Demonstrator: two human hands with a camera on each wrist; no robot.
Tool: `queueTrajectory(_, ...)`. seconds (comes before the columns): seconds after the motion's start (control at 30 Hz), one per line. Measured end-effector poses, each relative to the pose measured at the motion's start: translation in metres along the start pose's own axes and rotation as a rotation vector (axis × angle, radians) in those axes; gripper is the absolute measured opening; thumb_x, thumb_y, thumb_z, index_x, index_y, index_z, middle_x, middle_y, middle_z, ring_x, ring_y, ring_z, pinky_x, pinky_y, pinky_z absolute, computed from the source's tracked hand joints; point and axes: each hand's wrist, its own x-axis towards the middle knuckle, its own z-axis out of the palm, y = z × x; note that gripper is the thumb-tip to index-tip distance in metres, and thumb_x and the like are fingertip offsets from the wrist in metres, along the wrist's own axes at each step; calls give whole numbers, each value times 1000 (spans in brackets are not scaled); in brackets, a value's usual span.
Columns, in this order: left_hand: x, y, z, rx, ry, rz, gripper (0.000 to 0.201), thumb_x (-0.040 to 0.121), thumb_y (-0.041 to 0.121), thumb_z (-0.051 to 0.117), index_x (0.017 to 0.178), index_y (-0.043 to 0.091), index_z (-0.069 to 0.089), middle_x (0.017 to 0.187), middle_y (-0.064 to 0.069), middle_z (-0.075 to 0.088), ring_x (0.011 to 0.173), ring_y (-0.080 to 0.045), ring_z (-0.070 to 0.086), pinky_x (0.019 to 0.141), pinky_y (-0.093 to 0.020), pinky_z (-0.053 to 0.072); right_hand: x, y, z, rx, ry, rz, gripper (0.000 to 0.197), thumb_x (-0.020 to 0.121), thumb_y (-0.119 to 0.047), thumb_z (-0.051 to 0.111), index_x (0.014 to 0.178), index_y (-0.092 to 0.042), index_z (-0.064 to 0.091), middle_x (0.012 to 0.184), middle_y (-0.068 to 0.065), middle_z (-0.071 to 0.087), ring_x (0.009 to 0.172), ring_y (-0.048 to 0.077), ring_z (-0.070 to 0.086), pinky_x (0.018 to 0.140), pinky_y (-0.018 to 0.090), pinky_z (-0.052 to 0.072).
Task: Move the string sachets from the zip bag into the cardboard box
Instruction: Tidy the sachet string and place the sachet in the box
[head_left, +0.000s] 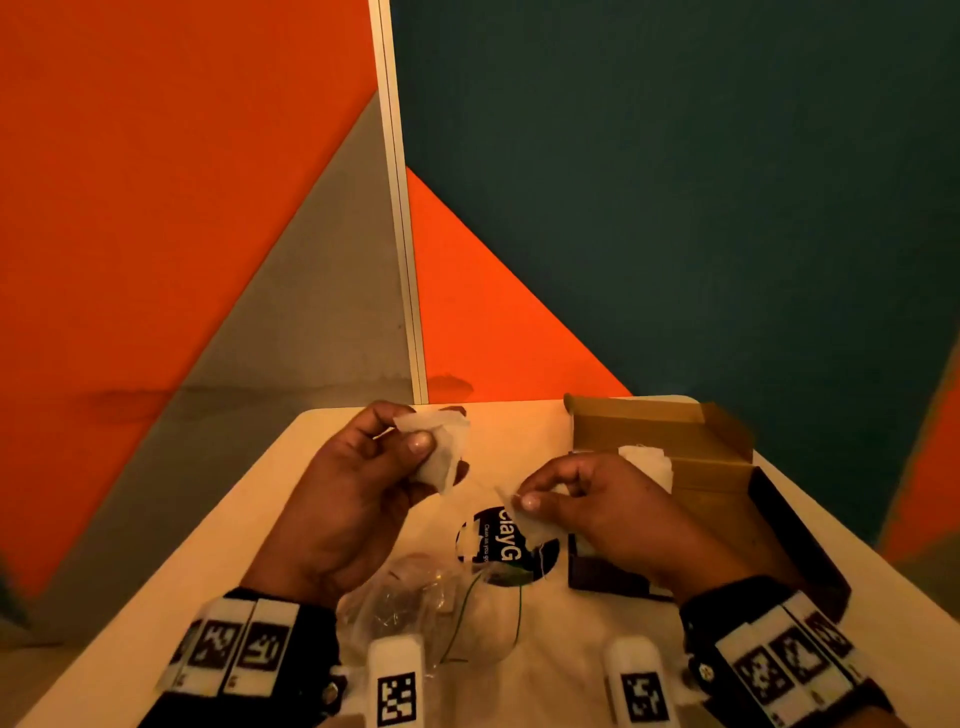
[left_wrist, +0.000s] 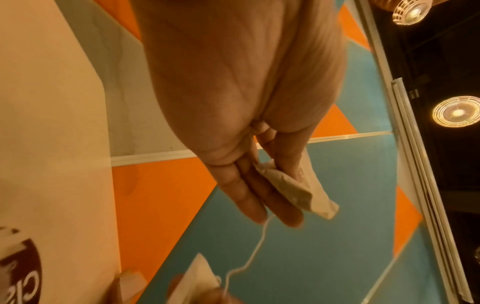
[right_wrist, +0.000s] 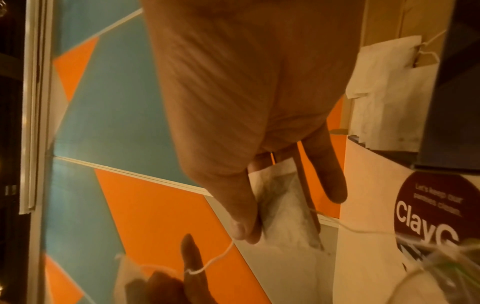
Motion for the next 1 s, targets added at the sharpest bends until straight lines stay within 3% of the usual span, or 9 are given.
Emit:
queueTrajectory(0.1,-1,-8,6,-31,-39,-11,20,69,13,81,83,14,66,106,-24,71,78,-29,70,70,-38,60,-1,-1,6,9,-46,10,9,91,-29,72,93,-26,80,78,-24,74,69,-10,64,67,10,45)
queueTrajectory(0.2,1,-11,6,21,-8,31,27,61,23,88,81,18,70,94,-14,74,79,-23,70,68,-33,59,1,1,11,4,-22,31,11,92,-26,71,98,-29,80,91,-20,76,83,-4,69,81,20,54)
queueTrajectory(0.3,2,-12,9,5,51,58,12,70,12,72,81,13,68,87,-12,74,75,-20,69,66,-30,57,4,3,13,93,36,40,38,94,-3,61,103,-35,77,106,1,77,97,27,72,90,47,59)
queueTrajectory(0.4,1,-11,16,4,66,42,13,78,3,62,90,7,63,87,-14,73,76,-22,69,70,-33,57,6,-1,15,308,150,16,53,94,14,49,110,-31,72,105,3,78,97,24,74,83,41,62)
queueTrajectory(0.5,-1,-12,24,22,58,14,25,79,2,62,104,0,63,92,-18,73,81,-25,69,71,-32,60,8,-7,20,492,209,-11,51,94,13,54,121,-30,59,92,6,79,92,22,76,82,40,61)
queueTrajectory(0.6,-2,-20,32,67,100,-10,33,76,5,65,107,-4,66,97,-20,74,83,-26,71,72,-32,61,8,-12,26,621,232,-23,48,92,10,60,121,-28,56,95,8,79,91,27,76,84,45,61)
queueTrajectory(0.73,-2,-30,35,149,228,19,22,83,2,66,104,-1,69,97,-15,76,85,-26,73,73,-34,61,7,-16,33,730,221,-29,42,88,1,69,120,-21,57,101,8,79,93,30,76,87,48,60)
queueTrajectory(0.87,-1,-35,31,303,315,76,14,86,6,68,99,8,74,95,-7,77,89,-25,72,76,-37,57,5,-16,37,764,180,-25,46,73,-11,77,116,-16,62,103,10,78,99,29,74,90,45,58)
queueTrajectory(1.0,0,-36,30,360,359,92,10,84,6,71,92,12,75,89,-7,76,79,-22,67,68,-36,51,3,-16,36,816,121,-18,30,90,6,59,115,-9,64,107,16,76,101,34,73,90,45,55)
